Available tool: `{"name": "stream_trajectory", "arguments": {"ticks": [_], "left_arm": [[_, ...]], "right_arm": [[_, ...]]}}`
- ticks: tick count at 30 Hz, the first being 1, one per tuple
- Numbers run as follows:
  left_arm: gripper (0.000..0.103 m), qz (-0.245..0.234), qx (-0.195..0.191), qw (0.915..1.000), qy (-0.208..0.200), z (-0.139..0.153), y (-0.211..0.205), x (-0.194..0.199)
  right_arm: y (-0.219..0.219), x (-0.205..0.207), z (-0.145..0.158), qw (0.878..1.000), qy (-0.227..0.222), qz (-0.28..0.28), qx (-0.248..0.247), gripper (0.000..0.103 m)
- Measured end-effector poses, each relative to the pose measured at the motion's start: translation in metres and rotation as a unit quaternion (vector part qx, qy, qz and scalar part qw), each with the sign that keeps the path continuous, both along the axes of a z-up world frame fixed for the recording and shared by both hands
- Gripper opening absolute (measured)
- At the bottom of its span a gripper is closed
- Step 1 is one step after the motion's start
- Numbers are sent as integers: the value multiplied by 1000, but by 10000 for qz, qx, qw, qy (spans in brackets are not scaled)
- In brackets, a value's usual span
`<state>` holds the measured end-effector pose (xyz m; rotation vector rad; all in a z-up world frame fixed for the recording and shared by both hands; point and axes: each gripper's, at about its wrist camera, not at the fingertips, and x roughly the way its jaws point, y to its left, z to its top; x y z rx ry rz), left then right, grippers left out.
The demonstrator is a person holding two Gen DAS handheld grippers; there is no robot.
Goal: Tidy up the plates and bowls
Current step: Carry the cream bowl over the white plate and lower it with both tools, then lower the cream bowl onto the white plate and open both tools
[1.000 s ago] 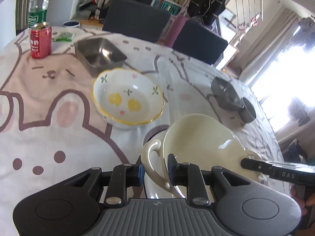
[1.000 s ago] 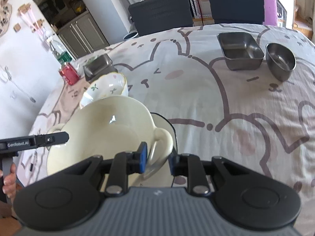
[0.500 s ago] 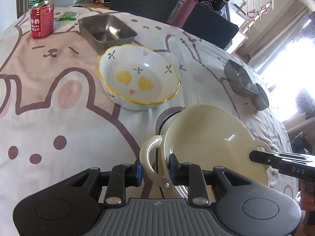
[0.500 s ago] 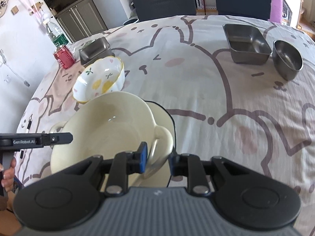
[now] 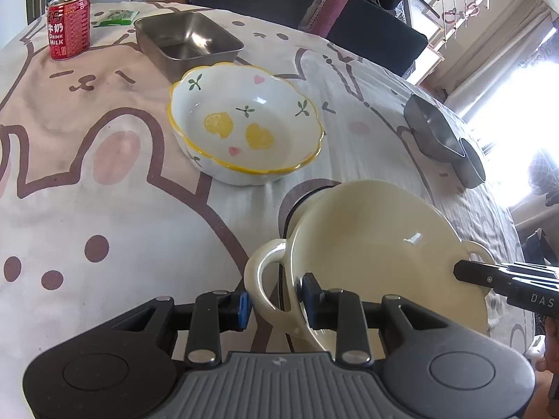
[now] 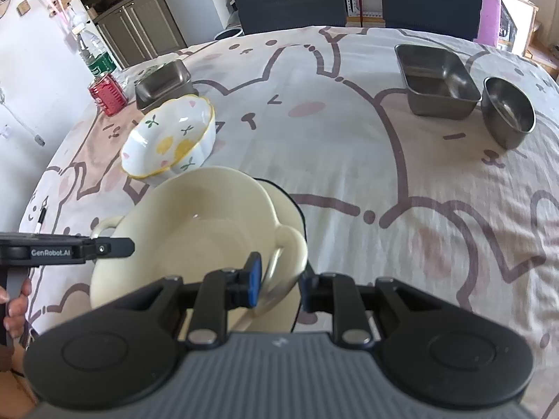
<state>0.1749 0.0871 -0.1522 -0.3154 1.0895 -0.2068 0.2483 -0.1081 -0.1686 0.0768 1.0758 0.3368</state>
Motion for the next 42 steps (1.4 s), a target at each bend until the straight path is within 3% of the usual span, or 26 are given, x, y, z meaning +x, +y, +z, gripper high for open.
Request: {"name": "stream_trajectory", "arguments": {"ticks": [11, 27, 36, 42], "left_arm": [[33, -42, 118, 9999, 68, -1, -1, 0], [33, -233, 309, 9992, -19, 1, -8, -1], [31, -361, 344, 9988, -42, 4, -12, -2], [32, -358, 342, 9988, -15, 4, -11, -1]], "right_arm": [[1, 1, -4, 9998, 203, 51, 30, 26], [7, -1, -9, 9993, 176, 145, -295, 29], [-10, 11, -20, 9972, 652, -320, 180, 28], [-9, 10, -21, 9974, 613, -334, 163, 28]]}}
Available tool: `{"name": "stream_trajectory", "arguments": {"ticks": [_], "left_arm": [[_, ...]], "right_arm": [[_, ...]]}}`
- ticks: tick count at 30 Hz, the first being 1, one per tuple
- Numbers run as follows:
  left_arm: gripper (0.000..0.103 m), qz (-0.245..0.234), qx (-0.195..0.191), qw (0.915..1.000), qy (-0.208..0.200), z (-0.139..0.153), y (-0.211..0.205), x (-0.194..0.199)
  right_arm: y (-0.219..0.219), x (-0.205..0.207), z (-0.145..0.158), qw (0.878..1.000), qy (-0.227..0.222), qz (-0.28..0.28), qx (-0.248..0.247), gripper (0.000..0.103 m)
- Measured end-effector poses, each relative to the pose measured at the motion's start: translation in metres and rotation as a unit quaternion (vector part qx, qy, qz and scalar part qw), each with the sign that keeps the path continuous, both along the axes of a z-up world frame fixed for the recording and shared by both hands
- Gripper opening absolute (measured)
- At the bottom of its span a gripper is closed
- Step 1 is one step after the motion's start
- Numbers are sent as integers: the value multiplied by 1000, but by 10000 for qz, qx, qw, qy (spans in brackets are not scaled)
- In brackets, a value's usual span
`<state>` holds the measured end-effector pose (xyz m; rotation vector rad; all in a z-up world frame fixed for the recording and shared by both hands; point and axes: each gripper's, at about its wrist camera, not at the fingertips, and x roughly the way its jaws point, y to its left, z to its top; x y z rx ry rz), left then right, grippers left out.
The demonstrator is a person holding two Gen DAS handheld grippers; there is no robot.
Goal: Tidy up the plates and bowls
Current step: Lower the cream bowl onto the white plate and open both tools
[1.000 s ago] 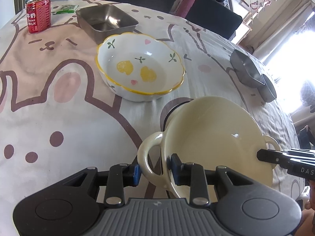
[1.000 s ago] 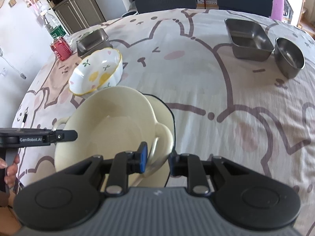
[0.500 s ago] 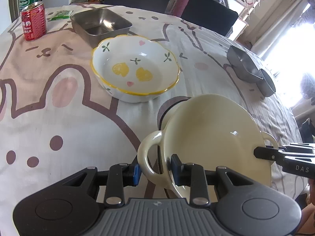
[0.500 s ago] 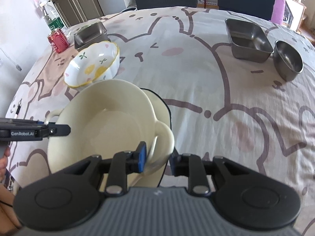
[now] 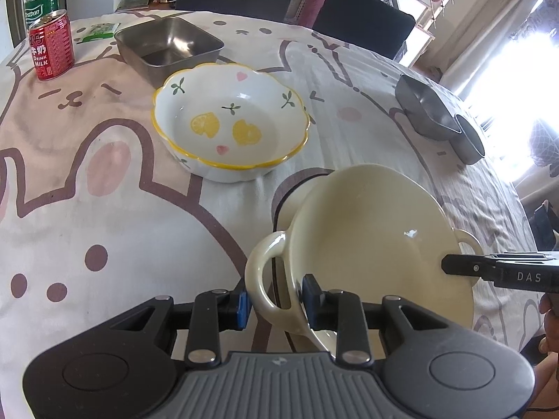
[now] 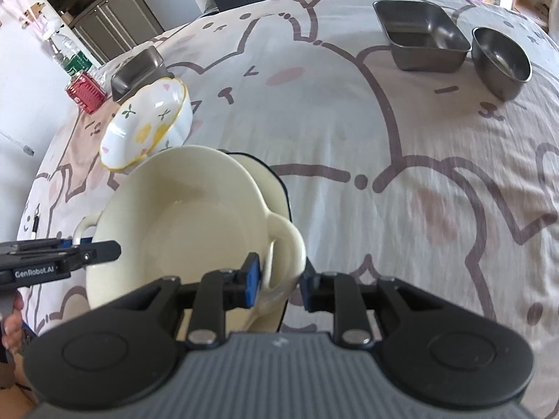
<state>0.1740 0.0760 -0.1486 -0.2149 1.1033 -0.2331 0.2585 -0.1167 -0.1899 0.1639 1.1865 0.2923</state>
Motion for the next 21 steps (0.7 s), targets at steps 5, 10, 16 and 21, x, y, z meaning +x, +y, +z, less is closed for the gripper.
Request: {"name": "stream_trajectory", "arguments": {"ticks": [5, 10, 16, 21], "left_arm": [[33, 7, 17, 10000, 13, 0, 0, 0], [34, 3, 40, 10000, 22, 0, -1, 1], [34, 22, 48, 10000, 61, 0, -1, 2], [49, 107, 196, 9997, 124, -2, -1, 3]], "right_arm": [[0, -1, 0, 10000, -54, 17, 23, 28], [0, -1, 0, 10000, -84, 47, 13, 28], [-1, -1, -1, 10000, -78, -3, 60, 29], [-6, 0, -5, 9996, 0, -171, 229, 30]]}}
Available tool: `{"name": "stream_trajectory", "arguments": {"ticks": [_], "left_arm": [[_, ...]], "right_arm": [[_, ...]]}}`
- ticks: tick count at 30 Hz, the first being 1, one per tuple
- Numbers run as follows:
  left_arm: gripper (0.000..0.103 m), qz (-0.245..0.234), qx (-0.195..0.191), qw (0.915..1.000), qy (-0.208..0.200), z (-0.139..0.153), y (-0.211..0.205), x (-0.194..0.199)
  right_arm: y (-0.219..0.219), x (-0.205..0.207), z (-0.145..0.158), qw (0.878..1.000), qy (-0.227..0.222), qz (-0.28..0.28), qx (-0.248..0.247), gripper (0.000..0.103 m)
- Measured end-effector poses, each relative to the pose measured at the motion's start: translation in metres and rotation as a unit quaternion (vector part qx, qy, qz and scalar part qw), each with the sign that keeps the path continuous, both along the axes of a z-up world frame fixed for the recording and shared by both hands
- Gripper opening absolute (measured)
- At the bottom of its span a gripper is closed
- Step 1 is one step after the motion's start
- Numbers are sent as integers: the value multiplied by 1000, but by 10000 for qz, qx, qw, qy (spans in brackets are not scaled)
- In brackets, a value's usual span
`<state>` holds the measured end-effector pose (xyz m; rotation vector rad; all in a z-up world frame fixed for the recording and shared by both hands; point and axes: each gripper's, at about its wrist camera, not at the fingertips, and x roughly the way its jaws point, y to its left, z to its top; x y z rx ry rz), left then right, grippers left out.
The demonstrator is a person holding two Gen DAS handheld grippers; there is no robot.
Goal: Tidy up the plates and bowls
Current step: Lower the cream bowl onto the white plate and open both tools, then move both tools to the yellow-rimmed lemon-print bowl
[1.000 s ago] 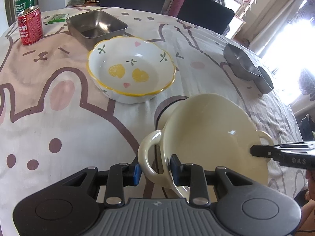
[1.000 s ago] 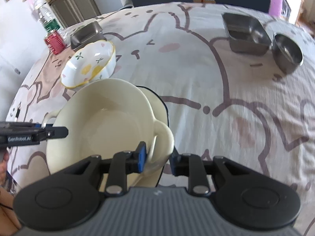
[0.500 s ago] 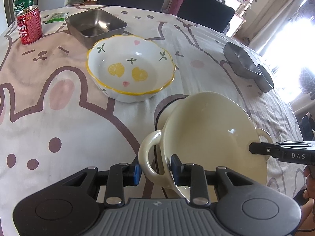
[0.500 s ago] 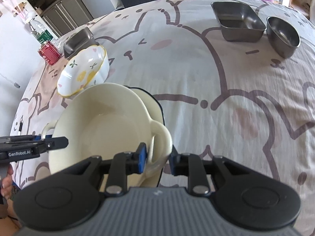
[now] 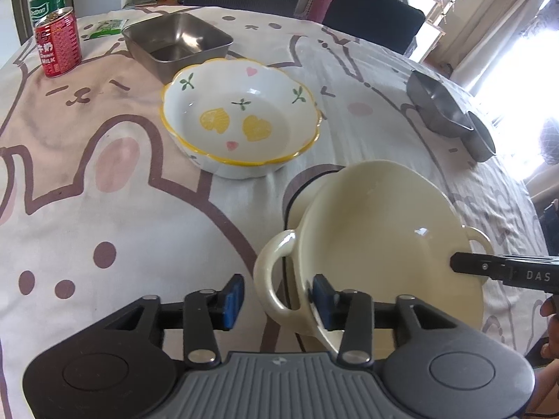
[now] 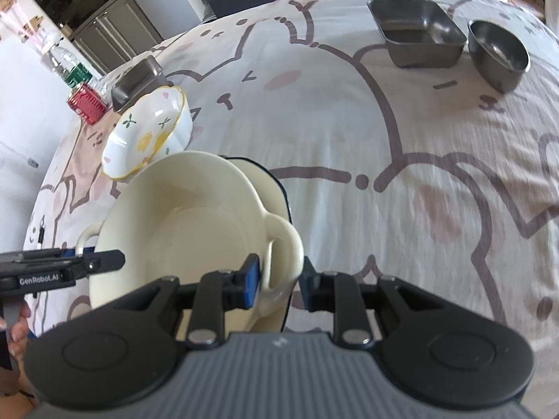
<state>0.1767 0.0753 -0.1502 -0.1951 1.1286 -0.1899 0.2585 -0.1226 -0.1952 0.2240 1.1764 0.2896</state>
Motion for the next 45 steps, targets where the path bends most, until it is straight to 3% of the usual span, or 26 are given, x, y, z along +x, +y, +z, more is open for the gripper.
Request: {"name": "stream_trajectory", "arguments": {"ticks": [5, 12, 15, 19, 27, 31, 35, 45], "left_arm": [[67, -6, 29, 9999, 152, -4, -1, -1], [84, -64, 51, 9999, 104, -1, -6, -4], [97, -68, 70, 9999, 67, 1, -7, -5], [101, -45, 15, 10000, -72, 8, -7, -7], [103, -149, 51, 9990, -421, 25, -13, -16], [103, -109, -180, 9974, -684, 42, -9, -20], [103, 25, -126, 9947, -1017, 60, -6, -18], [103, 568, -64, 9876, -1461, 81, 17, 14]], "right_arm": [[-2, 2, -3, 10000, 44, -63, -2, 55], [3, -2, -2, 9999, -106, 81, -88, 73], [2, -4, -1, 9998, -179, 103, -67, 93], [0, -9, 2, 9994, -295, 169, -111, 103], [-6, -21, 12, 9980, -558, 219, -211, 103], [-10, -28, 28, 9957, -844, 346, -173, 103], [-12, -30, 50, 9924, -1182, 351, -61, 103], [22, 15, 96, 9770, -1927, 908, -62, 103]]}}
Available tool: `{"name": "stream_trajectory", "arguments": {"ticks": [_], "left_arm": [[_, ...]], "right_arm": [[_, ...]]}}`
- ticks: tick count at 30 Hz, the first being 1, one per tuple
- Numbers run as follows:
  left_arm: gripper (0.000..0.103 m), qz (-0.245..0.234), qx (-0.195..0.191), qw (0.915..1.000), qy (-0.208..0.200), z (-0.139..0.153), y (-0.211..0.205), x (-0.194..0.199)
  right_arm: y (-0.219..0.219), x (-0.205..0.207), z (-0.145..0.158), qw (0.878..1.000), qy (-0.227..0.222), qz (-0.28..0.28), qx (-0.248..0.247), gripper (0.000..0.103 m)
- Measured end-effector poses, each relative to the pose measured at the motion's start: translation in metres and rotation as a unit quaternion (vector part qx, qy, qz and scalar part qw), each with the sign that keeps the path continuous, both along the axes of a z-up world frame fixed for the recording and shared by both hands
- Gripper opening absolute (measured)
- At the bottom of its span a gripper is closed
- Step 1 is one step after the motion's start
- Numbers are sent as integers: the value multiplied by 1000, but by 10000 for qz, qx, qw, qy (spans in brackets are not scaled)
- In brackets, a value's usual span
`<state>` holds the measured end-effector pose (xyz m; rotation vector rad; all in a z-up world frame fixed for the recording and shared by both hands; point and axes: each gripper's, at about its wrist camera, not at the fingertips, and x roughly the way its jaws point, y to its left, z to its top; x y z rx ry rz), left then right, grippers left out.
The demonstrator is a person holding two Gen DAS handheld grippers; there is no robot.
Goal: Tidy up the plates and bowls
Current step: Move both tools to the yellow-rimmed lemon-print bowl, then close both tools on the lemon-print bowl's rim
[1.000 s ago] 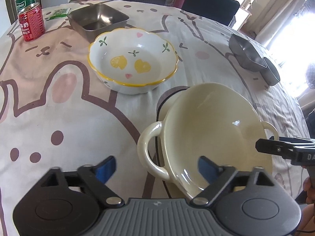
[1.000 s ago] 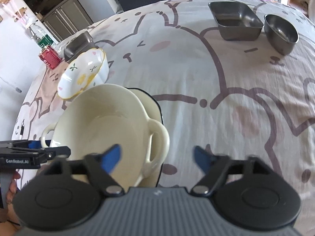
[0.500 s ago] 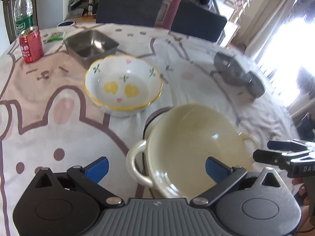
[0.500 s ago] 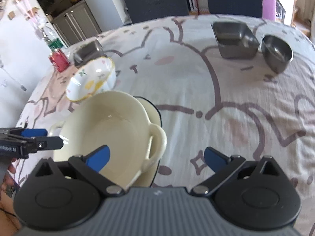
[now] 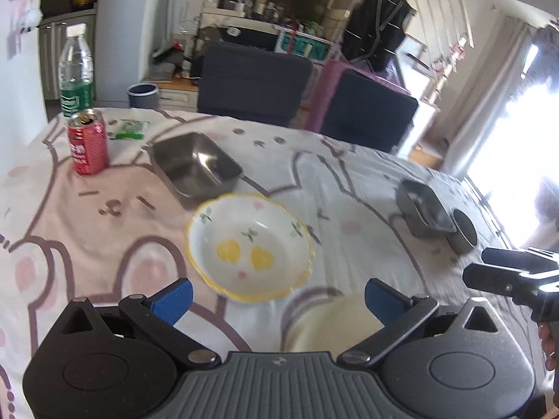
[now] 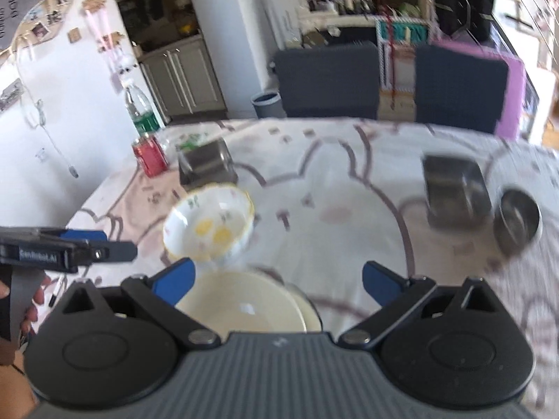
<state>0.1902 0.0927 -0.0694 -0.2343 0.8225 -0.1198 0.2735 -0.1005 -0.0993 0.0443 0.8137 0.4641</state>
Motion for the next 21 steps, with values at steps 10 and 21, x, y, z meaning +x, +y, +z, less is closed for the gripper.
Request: {"name": "stream_trajectory", "arguments": {"ticks": [10, 21], "left_arm": [[87, 485, -24, 9987, -163, -6, 27, 41], [42, 669, 105, 9958, 613, -48, 40, 77]], "right_arm": [[44, 71, -15, 9991, 100, 188, 370, 91], [74, 122, -62, 9975, 543, 300, 328, 48]]}}
